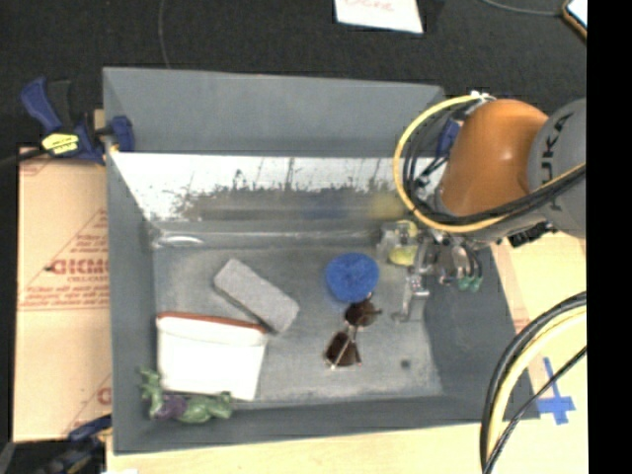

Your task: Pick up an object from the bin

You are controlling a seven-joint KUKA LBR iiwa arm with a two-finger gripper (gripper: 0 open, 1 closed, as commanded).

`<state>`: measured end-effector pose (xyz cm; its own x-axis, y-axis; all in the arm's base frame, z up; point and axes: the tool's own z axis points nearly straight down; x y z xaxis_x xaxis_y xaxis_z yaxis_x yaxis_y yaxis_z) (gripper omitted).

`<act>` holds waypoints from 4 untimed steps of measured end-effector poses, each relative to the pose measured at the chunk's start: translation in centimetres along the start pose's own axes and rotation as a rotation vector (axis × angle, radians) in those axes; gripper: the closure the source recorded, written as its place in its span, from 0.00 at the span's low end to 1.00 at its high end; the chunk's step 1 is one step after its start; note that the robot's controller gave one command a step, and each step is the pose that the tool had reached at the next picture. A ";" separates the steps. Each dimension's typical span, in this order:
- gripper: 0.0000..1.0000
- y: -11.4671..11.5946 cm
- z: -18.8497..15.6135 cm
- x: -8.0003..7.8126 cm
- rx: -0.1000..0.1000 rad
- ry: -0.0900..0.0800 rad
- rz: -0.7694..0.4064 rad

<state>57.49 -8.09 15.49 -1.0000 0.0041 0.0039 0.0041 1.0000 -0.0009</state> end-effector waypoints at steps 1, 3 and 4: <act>0.00 0.0 -0.5 -0.2 0.001 -0.008 -0.003; 0.00 2.6 2.2 -3.2 0.000 -0.013 0.251; 0.00 2.5 5.4 -4.7 0.001 -0.010 -0.025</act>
Offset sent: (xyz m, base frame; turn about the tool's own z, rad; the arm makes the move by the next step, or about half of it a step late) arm 0.0615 0.0156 -0.0849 -0.2380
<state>62.22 -5.67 10.04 -0.9998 -0.0204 -0.0063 -0.0204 0.9998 -0.0020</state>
